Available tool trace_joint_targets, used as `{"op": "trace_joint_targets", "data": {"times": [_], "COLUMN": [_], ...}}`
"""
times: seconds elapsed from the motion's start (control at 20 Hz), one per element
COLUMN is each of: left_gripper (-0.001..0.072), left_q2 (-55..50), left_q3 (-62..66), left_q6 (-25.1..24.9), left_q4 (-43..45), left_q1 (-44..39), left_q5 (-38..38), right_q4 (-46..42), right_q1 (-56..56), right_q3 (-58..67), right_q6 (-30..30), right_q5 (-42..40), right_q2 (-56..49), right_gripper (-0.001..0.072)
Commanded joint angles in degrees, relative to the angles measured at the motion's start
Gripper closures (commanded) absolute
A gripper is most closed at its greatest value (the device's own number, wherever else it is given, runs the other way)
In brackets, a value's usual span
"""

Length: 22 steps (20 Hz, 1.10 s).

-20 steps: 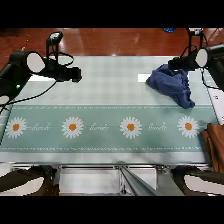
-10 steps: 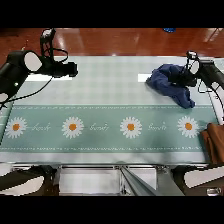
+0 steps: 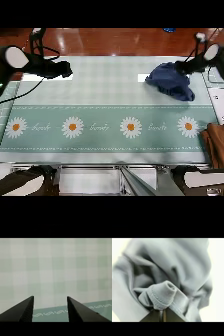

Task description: Fold the shirts.

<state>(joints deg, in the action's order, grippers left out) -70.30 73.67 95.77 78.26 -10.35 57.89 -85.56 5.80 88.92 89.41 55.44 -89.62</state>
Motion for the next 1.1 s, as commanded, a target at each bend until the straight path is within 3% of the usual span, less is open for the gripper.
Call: {"op": "trace_joint_targets", "data": {"times": [0.0, 0.25, 0.45, 0.55, 0.8, 0.9, 1.05], "left_gripper": [0.0202, 0.0203, 0.0203, 0.0202, 0.0203, 0.0203, 0.0203], "left_q2": [9.4, 24.3, 31.8, 33.0, 34.9, 35.8, 36.8], "left_q3": [-3.7, -20.7, -28.4, -28.8, -28.8, -28.7, -28.7], "left_q6": [-0.1, 1.0, 3.6, 3.9, 4.2, 4.2, 4.2], "left_q4": [-3.1, -3.3, -1.1, -1.7, -5.2, -5.2, -5.2], "left_q1": [-0.3, -5.1, -0.8, 1.0, 3.3, 4.6, 5.0], "left_q5": [3.3, 3.2, 2.1, 1.2, -0.6, -0.4, 1.2], "right_q4": [2.6, 13.0, 30.5, 37.5, 36.3, 34.9, 33.4], "right_q1": [0.0, 0.0, 0.0, 0.0, -8.1, -17.2, -31.5], "right_q3": [9.6, 23.1, 30.0, 30.0, 21.8, 12.9, -0.9], "right_q6": [-4.3, -9.8, -13.4, -15.1, -14.5, -14.4, -13.1], "right_q5": [-0.3, 0.4, 1.4, 5.8, 19.6, 18.9, 9.1], "right_q2": [8.5, 17.1, 20.8, 22.8, 23.3, 23.3, 21.5], "right_gripper": [0.0688, 0.0688, 0.0688, 0.0688, 0.0688, 0.0688, 0.0688]}}
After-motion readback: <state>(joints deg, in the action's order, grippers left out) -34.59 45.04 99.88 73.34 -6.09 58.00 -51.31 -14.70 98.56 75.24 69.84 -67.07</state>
